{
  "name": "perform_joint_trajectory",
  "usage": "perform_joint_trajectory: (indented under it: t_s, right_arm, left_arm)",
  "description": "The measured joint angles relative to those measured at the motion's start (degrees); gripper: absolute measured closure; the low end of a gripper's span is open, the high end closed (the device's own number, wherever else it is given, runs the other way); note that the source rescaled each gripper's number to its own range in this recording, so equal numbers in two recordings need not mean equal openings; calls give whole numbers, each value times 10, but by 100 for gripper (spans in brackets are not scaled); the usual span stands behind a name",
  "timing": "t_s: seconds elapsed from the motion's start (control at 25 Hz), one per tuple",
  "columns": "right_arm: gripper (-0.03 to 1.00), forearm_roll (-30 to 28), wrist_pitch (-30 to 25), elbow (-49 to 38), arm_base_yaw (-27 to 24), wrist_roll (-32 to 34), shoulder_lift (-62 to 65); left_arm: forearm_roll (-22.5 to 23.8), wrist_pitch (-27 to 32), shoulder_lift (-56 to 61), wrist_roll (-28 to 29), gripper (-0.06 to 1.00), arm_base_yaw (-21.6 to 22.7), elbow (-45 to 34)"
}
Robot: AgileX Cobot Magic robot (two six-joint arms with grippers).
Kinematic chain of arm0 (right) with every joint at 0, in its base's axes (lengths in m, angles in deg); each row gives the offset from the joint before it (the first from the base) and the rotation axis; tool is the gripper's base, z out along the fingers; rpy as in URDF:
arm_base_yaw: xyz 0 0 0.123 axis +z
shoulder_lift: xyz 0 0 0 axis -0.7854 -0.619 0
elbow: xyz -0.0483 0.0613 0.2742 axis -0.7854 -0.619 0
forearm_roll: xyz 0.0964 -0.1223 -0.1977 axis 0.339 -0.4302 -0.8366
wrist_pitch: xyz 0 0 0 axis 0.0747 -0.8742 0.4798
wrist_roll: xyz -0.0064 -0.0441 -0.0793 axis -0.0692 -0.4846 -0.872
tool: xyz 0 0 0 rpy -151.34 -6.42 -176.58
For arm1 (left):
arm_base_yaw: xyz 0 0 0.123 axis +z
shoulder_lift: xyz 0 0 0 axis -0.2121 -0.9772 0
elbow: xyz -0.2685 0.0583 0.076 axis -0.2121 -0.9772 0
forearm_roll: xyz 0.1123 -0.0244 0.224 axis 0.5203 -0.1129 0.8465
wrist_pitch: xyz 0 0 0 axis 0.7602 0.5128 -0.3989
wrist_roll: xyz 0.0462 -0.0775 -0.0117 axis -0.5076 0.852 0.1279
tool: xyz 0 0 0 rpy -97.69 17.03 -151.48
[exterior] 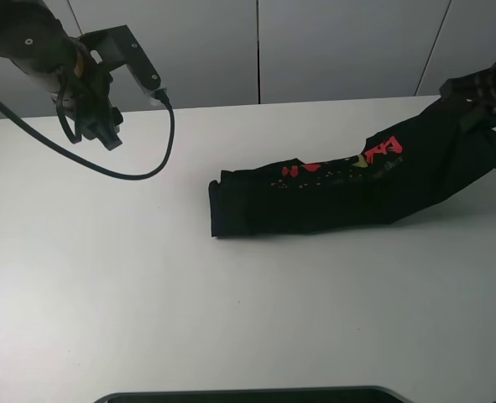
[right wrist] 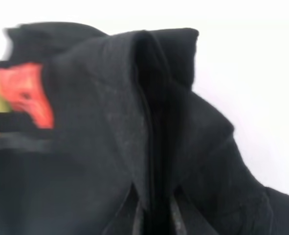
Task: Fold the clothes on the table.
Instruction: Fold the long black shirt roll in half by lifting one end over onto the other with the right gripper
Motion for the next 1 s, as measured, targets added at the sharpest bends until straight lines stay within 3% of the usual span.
perform_joint_trajectory:
  t_s: [0.16, 0.48, 0.64, 0.8, 1.0]
  right_arm:
    - [90, 174, -1, 0, 65, -89, 17]
    - [90, 415, 107, 0, 244, -220, -98]
    - [90, 515, 137, 0, 313, -287, -186]
    - [90, 607, 141, 0, 351, -371, -237]
    - [90, 732, 143, 0, 358, -480, -242]
  left_arm:
    - [0, -1, 0, 0, -3, 0, 0]
    - [0, -2, 0, 0, -3, 0, 0]
    - [0, -2, 0, 0, -3, 0, 0]
    - [-2, -2, 0, 0, -3, 0, 0]
    - [-10, -4, 0, 0, -3, 0, 0]
